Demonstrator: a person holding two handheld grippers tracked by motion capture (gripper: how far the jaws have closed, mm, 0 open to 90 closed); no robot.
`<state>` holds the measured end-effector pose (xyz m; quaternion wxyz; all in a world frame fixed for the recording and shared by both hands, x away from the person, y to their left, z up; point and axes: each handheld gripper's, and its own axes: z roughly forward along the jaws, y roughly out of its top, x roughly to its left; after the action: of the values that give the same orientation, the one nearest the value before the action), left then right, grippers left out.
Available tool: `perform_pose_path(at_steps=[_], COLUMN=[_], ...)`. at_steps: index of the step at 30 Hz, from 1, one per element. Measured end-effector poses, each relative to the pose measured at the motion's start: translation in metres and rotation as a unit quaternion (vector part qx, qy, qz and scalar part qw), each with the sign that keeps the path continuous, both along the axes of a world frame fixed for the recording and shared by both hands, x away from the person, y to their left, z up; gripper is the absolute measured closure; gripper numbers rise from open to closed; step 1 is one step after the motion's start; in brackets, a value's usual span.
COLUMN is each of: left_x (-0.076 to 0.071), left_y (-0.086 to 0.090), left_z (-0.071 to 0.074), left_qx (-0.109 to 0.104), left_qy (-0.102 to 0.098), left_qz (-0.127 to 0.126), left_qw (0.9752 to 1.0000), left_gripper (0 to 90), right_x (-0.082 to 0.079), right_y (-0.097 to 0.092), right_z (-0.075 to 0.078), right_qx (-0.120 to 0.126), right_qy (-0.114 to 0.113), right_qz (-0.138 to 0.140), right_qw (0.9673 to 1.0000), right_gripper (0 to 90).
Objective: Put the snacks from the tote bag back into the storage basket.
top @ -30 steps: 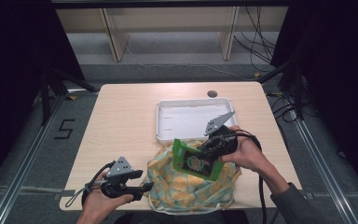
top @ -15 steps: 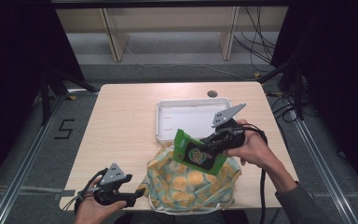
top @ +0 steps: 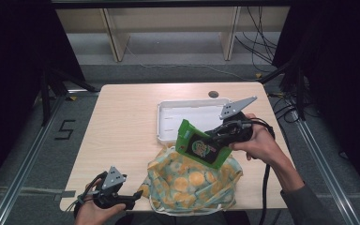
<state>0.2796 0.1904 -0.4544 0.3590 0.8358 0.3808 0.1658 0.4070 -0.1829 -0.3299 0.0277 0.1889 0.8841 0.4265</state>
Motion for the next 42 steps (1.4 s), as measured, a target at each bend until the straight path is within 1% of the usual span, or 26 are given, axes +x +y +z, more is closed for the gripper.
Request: perform_pose_path(at_steps=[2, 3, 4, 5, 6, 9, 10, 11, 15, 16, 17, 18, 21, 22, 25, 26, 27, 29, 31, 32, 34, 35, 36, 40, 41, 42], left_x=[0.0, 0.0, -0.001, -0.001, 0.0, -0.002, -0.002, -0.002, -0.003, -0.003, -0.003, -0.003, -0.003, -0.003, -0.004, -0.003, -0.003, -0.002, -0.002, -0.002, -0.002, -0.002, -0.002, -0.001, -0.003, -0.003], left_y=[-0.001, -0.001, -0.001, 0.0, 0.001, 0.001, 0.002, 0.003, 0.003, 0.002, 0.003, 0.002, 0.003, 0.002, 0.001, 0.003, 0.002, 0.003, 0.003, 0.003, 0.002, 0.002, 0.003, 0.004, 0.004, 0.004], left_z=[-0.001, -0.001, -0.001, 0.0, 0.0, -0.003, -0.002, -0.002, -0.003, -0.003, -0.002, -0.003, -0.003, -0.003, -0.004, -0.003, -0.003, -0.003, -0.003, -0.003, -0.003, -0.003, -0.002, -0.001, -0.002, -0.002], left_qx=[-0.005, -0.001, 0.001, 0.006, 0.003, -0.001, 0.003, 0.01, 0.013, 0.007, 0.014, 0.006, 0.014, 0.014, 0.002, 0.016, 0.006, 0.012, 0.016, 0.015, 0.006, 0.007, 0.013, 0.018, 0.009, 0.008], left_qy=[-0.001, -0.002, -0.001, -0.002, -0.004, 0.002, 0.003, 0.003, -0.003, -0.002, -0.006, -0.004, -0.002, -0.002, 0.0, -0.005, -0.003, -0.003, -0.003, -0.004, -0.005, -0.007, -0.004, -0.01, -0.001, -0.004], left_qz=[0.005, 0.007, 0.004, 0.0, 0.0, 0.012, 0.008, 0.003, 0.0, 0.0, -0.001, 0.003, -0.002, -0.002, 0.005, 0.001, 0.002, -0.001, -0.004, -0.003, 0.001, 0.001, -0.003, 0.0, 0.003, 0.006], left_qw=[1.0, 1.0, 1.0, 1.0, 1.0, 0.9999, 1.0, 0.9999, 0.9999, 1.0, 0.9999, 1.0, 0.9999, 0.9999, 1.0, 0.9999, 1.0, 0.9999, 0.9999, 0.9999, 1.0, 1.0, 0.9999, 0.9998, 1.0, 0.9999], left_gripper=[19.7, 19.6, 19.6, 19.6, 19.6, 19.6, 19.6, 19.6, 20.5, 20.5, 20.5, 20.5, 20.5, 20.5, 20.5, 20.4, 20.3, 20.3, 20.3, 20.3, 20.3, 20.3, 20.3, 20.3, 20.3, 20.3], right_x=[0.0, 0.001, 0.002, 0.002, 0.003, 0.006, 0.007, 0.009, 0.013, 0.014, 0.015, 0.016, 0.019, 0.02, 0.023, 0.024, 0.025, 0.029, 0.033, 0.035, 0.041, 0.042, 0.045, 0.055, 0.058, 0.062], right_y=[-0.002, -0.002, -0.003, -0.004, -0.005, -0.007, -0.007, -0.008, -0.009, -0.01, -0.01, -0.011, -0.013, -0.014, -0.016, -0.017, -0.018, -0.019, -0.02, -0.021, -0.022, -0.022, -0.023, -0.025, -0.025, -0.026], right_z=[0.003, 0.004, 0.005, 0.006, 0.006, 0.008, 0.007, 0.008, 0.01, 0.012, 0.014, 0.015, 0.018, 0.019, 0.018, 0.018, 0.019, 0.018, 0.019, 0.019, 0.02, 0.02, 0.02, 0.021, 0.019, 0.019], right_qx=[-0.001, 0.005, 0.003, 0.007, 0.007, 0.008, 0.012, 0.01, 0.013, 0.013, 0.017, 0.021, 0.028, 0.029, 0.032, 0.032, 0.03, 0.037, 0.038, 0.039, 0.033, 0.036, 0.034, 0.037, 0.044, 0.037], right_qy=[0.006, -0.005, 0.001, -0.002, -0.006, 0.001, -0.005, -0.001, -0.001, -0.006, 0.001, -0.001, -0.008, -0.004, -0.005, -0.012, -0.004, -0.012, -0.008, -0.004, -0.011, -0.005, -0.013, -0.004, -0.004, 0.0], right_qz=[-0.004, -0.003, -0.004, -0.007, -0.009, -0.018, -0.021, -0.018, -0.029, -0.03, -0.036, -0.037, -0.045, -0.047, -0.056, -0.059, -0.06, -0.071, -0.078, -0.085, -0.088, -0.097, -0.098, -0.122, -0.128, -0.133], right_qw=[1.0, 1.0, 1.0, 0.9999, 0.9999, 0.9998, 0.9997, 0.9998, 0.9995, 0.9994, 0.9992, 0.9991, 0.9986, 0.9985, 0.9979, 0.9977, 0.9977, 0.9967, 0.9962, 0.9956, 0.9955, 0.9946, 0.9945, 0.9918, 0.9908, 0.9905], right_gripper=[76.2, 76.2, 76.3, 76.3, 76.2, 76.3, 76.3, 76.3, 76.3, 76.2, 76.3, 76.2, 76.3, 76.2, 76.2, 76.3, 76.2, 76.2, 76.2, 76.2, 76.2, 76.3, 76.2, 76.3, 76.2, 76.3])
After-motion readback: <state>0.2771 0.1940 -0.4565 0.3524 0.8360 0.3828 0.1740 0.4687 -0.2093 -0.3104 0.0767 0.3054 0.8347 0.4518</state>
